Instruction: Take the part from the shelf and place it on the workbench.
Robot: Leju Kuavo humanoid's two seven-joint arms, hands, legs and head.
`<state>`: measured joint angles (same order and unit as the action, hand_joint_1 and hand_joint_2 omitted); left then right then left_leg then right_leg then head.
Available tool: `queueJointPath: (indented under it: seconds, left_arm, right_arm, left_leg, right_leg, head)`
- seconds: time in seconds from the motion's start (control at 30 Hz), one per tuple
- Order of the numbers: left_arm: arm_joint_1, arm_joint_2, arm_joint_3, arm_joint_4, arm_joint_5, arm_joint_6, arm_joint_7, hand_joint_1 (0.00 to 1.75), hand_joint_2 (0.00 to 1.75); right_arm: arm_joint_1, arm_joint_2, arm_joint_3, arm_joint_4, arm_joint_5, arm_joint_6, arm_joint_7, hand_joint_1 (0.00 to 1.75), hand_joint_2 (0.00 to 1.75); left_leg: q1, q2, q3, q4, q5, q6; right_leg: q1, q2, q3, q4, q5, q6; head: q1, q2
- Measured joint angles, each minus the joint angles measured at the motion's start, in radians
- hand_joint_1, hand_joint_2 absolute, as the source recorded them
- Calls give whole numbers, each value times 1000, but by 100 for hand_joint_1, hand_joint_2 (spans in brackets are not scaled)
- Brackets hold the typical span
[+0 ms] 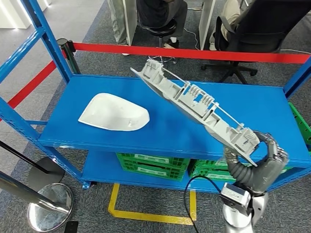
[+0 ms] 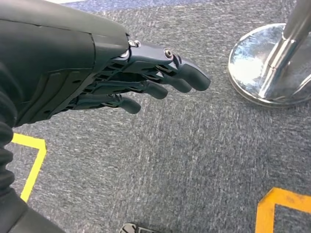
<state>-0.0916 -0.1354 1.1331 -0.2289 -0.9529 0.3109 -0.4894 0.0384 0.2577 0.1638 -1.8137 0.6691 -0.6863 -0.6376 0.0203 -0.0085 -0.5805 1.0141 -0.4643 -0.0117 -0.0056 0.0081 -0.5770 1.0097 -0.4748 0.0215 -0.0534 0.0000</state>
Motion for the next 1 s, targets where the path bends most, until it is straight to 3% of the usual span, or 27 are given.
queueJointPath:
  seconds: [0.23, 0.43, 0.5, 0.57, 0.6, 0.63, 0.67, 0.73, 0.8, 0.93, 1.0]
  left_arm:
    - [0, 0, 3, 0, -14, 8, 0, 0, 175]
    - [1, 5, 4, 0, -18, 11, -1, 0, 175]
    - [0, 3, 4, 0, -18, 11, -1, 0, 175]
    - [0, 3, 4, 0, -17, 13, -1, 0, 175]
    - [1, 4, 5, 0, -16, 14, -1, 0, 175]
    - [2, 3, 6, 0, -15, 15, -1, 0, 175]
    - [2, 2, 7, 0, -14, 15, 0, 0, 175]
    - [3, 0, 9, 0, -14, 15, 0, 0, 175]
    - [3, 1, 11, 0, -13, 16, 0, 0, 175]
    - [4, 3, 15, 0, -13, 21, 0, 0, 175]
    - [4, 2, 18, 0, -14, 22, 0, 0, 175]
  right_arm:
    - [12, -8, 45, 14, -56, 0, -18, 175, 175]
    - [19, -24, 66, 11, -141, -2, -15, 175, 175]
    - [20, -25, 66, 7, -138, -3, -18, 175, 175]
    - [23, -25, 65, 8, -117, -4, -11, 175, 175]
    - [26, -26, 65, 9, -104, -4, -3, 175, 175]
    - [29, -26, 64, 12, -92, -4, 5, 175, 175]
    - [31, -26, 63, 14, -85, -4, 10, 175, 175]
    - [33, -26, 62, 17, -77, -4, 15, 175, 175]
    - [32, -26, 62, 19, -74, -4, 15, 175, 175]
    - [40, -24, 56, 20, -51, -6, -1, 175, 175]
    - [45, -15, 50, 16, -33, -6, -19, 175, 175]
  left_leg:
    - [0, 0, 0, 1, 0, 0]
    - [-3, 2, 6, -15, 8, 23]
    - [1, 4, 14, -32, 18, 30]
    - [0, 5, 13, -33, 18, 32]
    - [-1, 6, 13, -33, 17, 31]
    - [0, 5, 13, -32, 16, 30]
    - [1, 4, 13, -31, 15, 26]
    - [5, 1, 13, -23, 9, 13]
    - [4, -1, 9, -9, 2, -3]
    - [3, 0, 5, 3, -5, -19]
    - [5, 3, -22, 65, -47, -25]
  right_leg:
    - [0, 0, 0, -1, 0, 0]
    - [-9, -1, -5, -1, -2, 14]
    - [-10, -2, -37, 65, -43, 16]
    - [-11, -2, -99, 201, -110, 19]
    - [-12, -2, -126, 258, -130, 21]
    - [-14, -2, -136, 279, -129, 23]
    - [-16, -3, -124, 256, -108, 24]
    - [-22, -4, -57, 126, -45, 30]
    - [-24, -1, -6, 31, -20, 24]
    - [-21, 3, 0, 28, -23, -2]
    - [-21, 1, 1, 27, -24, -13]
  head:
    - [0, 0]
    - [0, 0]
    - [4, 0]
    - [5, 0]
    - [5, 0]
    - [5, 0]
    - [5, 0]
    - [6, 0]
    - [9, 0]
    - [8, 0]
    - [6, 0]
